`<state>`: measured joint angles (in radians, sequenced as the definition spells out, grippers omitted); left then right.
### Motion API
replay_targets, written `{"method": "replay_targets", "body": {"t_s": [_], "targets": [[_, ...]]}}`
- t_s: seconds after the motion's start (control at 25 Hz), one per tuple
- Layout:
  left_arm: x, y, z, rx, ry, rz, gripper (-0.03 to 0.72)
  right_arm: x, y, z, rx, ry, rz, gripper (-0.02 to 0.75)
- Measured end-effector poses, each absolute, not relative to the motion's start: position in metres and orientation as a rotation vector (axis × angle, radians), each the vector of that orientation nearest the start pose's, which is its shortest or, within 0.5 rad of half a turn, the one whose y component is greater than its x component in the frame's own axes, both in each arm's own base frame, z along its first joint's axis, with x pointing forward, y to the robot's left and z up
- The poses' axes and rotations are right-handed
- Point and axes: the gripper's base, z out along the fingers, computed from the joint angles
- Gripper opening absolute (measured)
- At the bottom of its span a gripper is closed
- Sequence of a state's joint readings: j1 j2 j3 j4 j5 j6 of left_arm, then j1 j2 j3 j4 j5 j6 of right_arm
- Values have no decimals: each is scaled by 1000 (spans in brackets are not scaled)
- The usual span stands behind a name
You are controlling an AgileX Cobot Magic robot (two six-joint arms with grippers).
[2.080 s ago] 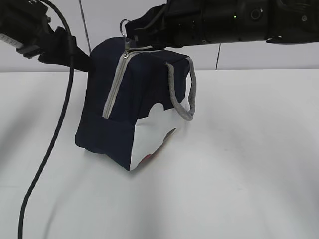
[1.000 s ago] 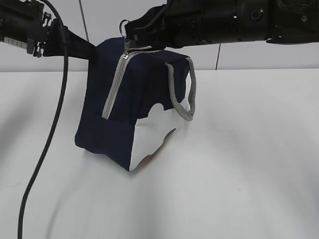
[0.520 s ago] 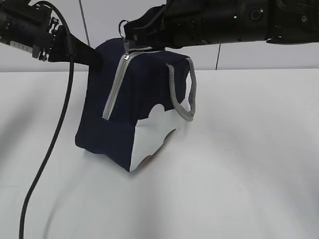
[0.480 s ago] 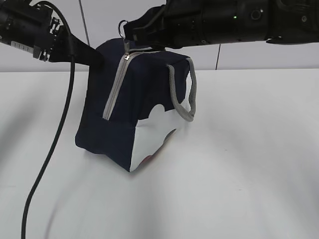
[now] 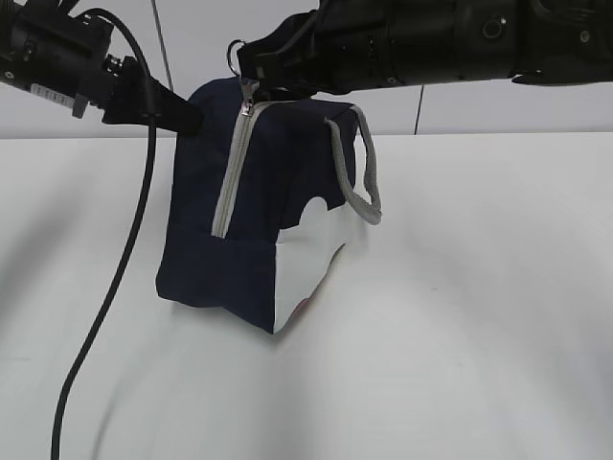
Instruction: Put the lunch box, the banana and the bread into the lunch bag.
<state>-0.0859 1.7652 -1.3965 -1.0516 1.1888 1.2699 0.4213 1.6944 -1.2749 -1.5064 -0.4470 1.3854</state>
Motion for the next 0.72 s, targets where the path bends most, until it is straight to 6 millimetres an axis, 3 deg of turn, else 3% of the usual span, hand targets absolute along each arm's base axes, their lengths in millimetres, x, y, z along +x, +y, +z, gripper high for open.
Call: {"method": "replay_targets", "body": {"t_s": [0.72], "targets": [[353,-104,294,1087,2066,-981,7,348,198,321,-744,1718,646,-16]]}}
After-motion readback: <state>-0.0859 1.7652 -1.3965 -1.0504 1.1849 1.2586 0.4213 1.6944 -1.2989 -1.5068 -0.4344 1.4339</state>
